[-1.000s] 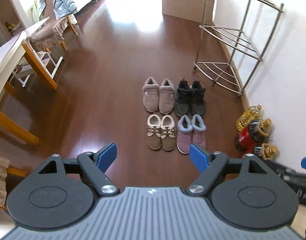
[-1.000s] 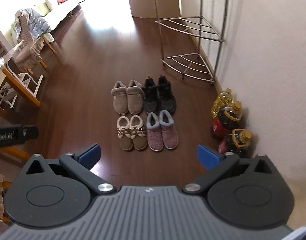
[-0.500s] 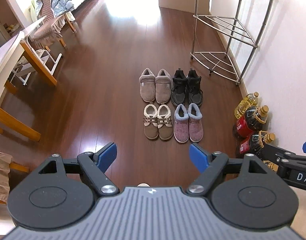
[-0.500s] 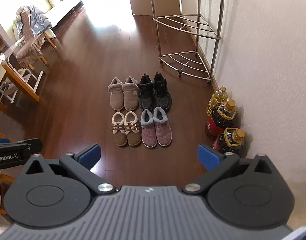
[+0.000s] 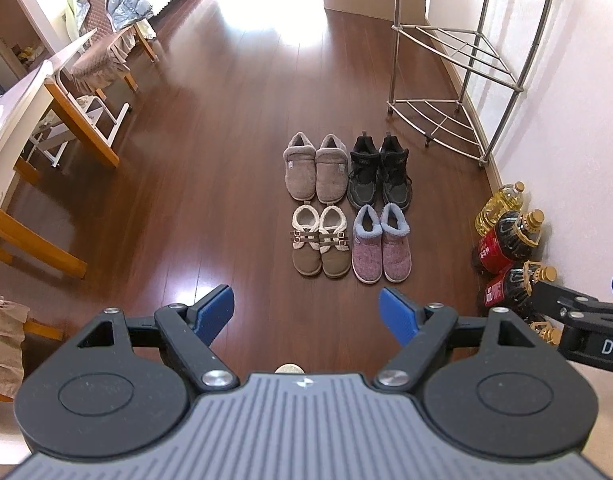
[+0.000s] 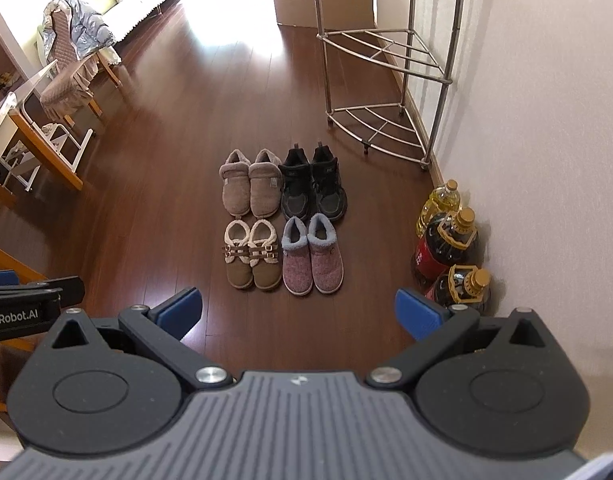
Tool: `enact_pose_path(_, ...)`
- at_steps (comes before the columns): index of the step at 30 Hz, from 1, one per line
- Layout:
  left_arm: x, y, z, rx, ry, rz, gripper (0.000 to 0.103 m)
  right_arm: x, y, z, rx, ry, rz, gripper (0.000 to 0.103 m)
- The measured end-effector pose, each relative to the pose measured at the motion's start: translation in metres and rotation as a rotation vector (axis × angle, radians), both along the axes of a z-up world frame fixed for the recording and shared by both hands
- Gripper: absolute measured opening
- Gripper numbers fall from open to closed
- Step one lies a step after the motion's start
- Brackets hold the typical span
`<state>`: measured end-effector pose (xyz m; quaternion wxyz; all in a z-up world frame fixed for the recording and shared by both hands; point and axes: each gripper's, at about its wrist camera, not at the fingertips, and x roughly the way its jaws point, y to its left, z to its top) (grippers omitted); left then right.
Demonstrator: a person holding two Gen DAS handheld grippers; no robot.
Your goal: Organize scattered shoes
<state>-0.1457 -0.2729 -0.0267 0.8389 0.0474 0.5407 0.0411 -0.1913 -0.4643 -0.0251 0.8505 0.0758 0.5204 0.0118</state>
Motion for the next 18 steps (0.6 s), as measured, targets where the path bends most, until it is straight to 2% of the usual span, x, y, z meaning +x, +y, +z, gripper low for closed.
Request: enact_pose_path(18, 0.010, -0.004, -0.005, 0.015, 0.015, -0.019, 0.082, 0.022, -0.012, -0.004, 0.011, 0.007, -0.006, 0.102)
